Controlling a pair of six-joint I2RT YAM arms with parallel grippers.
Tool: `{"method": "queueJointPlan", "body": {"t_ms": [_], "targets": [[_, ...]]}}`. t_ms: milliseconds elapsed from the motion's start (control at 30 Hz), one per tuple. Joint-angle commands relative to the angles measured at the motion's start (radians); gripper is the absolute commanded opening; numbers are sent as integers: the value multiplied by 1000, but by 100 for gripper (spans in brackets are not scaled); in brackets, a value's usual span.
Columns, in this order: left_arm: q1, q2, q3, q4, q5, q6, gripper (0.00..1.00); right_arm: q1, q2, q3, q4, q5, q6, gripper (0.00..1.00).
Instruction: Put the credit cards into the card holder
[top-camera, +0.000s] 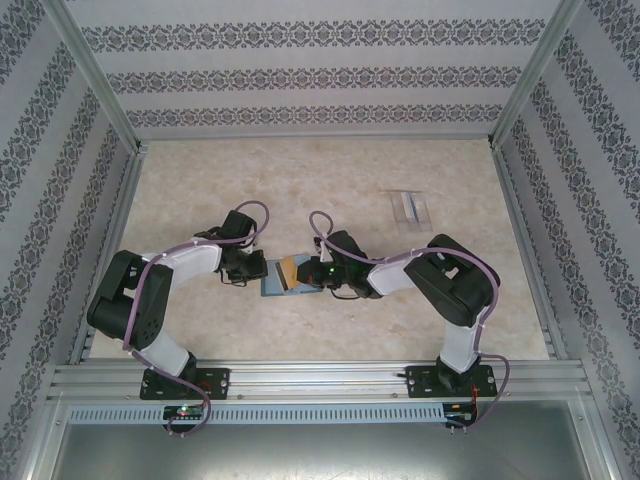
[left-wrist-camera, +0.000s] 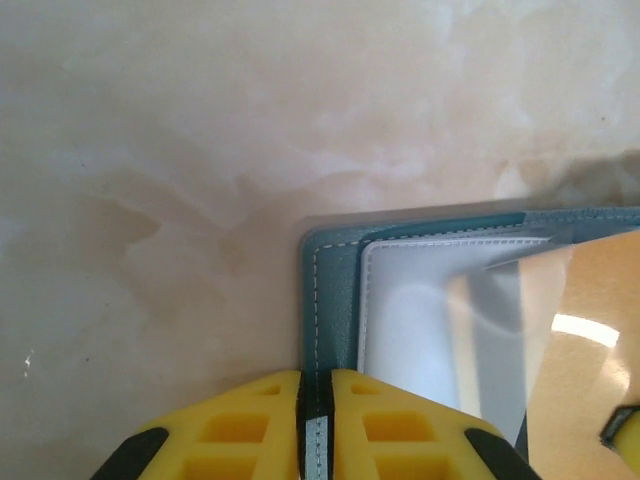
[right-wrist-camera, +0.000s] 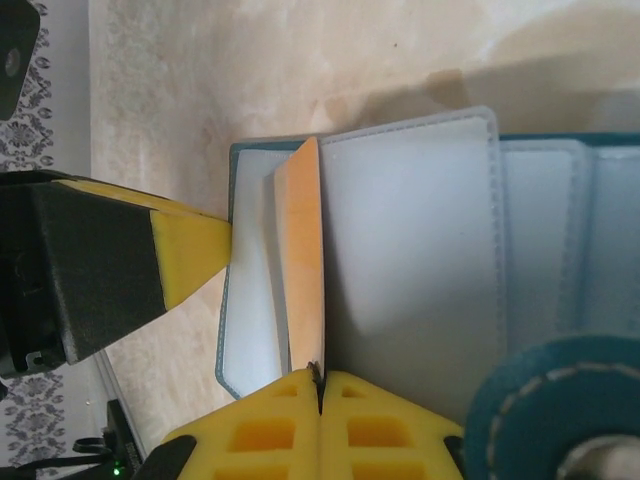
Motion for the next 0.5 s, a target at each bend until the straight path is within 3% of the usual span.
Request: {"method": "queueJointPlan", "body": {"t_ms": [0,267,467], "targets": [[-21,68,-21,55,41,17,14,34,32,-14,63,10,62,0],[-21,65,-20,50,35,18,13,62,13,-54,99,158,100,0],[-22,62,-22,42,31,18,13,105,42,-40,126,178,161,0]]}}
